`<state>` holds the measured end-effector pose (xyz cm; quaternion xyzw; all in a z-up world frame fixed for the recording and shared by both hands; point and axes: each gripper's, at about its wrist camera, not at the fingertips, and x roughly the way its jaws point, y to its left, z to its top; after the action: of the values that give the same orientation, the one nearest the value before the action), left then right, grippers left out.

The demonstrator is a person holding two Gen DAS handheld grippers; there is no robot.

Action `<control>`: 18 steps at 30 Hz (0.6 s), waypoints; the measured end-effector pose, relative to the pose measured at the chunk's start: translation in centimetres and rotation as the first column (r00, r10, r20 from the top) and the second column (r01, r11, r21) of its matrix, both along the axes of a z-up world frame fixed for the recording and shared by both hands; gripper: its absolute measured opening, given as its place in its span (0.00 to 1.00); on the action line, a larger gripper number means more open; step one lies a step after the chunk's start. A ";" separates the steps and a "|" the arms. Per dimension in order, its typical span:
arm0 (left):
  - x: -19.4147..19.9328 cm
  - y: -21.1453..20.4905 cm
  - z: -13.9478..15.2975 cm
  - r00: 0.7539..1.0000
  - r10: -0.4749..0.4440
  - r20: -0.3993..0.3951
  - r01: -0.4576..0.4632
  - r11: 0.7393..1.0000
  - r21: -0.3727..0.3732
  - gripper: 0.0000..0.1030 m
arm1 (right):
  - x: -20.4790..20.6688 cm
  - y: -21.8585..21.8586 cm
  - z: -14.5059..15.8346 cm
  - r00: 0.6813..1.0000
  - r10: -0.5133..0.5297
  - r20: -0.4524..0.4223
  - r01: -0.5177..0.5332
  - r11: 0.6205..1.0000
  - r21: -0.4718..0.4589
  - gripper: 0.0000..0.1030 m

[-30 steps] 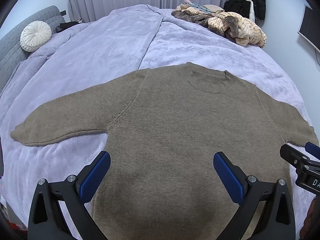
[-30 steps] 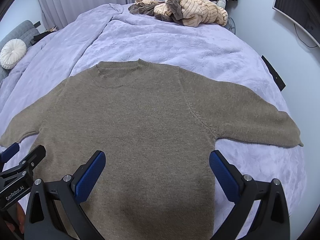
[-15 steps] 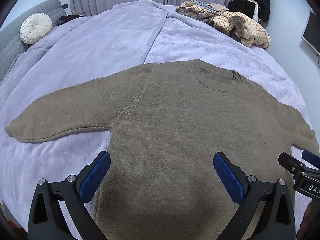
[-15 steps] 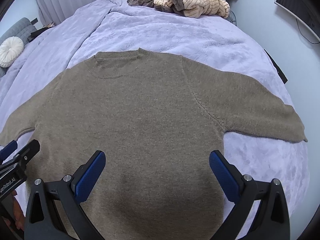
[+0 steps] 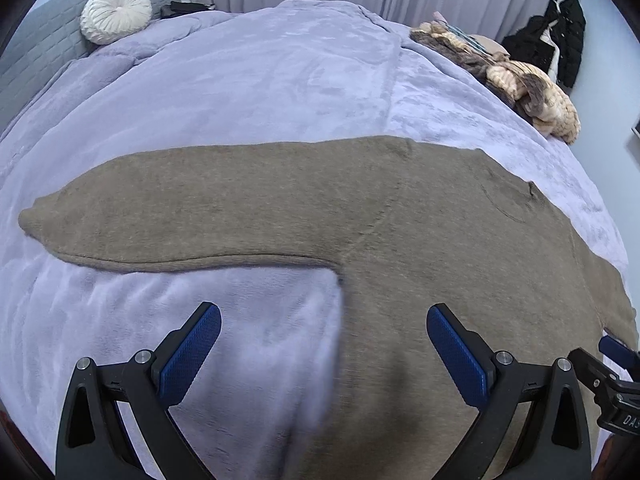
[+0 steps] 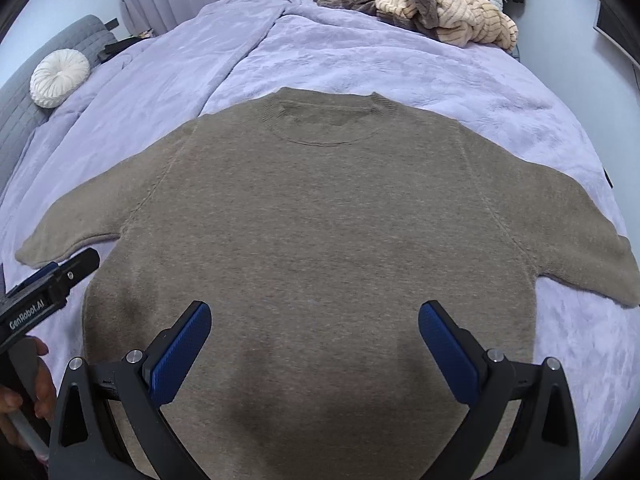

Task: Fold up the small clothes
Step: 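Grasp the sweater sleeve cuff with the left gripper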

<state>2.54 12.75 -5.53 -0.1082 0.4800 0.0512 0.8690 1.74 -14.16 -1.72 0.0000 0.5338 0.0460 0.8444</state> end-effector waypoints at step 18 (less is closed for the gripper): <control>1.3 18.7 -5.0 0.883 0.466 0.058 -0.430 0.851 -0.301 0.70 | -1.0 5.3 -2.2 0.992 0.101 -0.076 -0.101 0.995 0.010 1.00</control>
<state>3.88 31.42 -10.57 -0.3417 0.3867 0.1772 0.8380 0.79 -8.89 -3.96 -0.0227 0.5650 0.0902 0.8198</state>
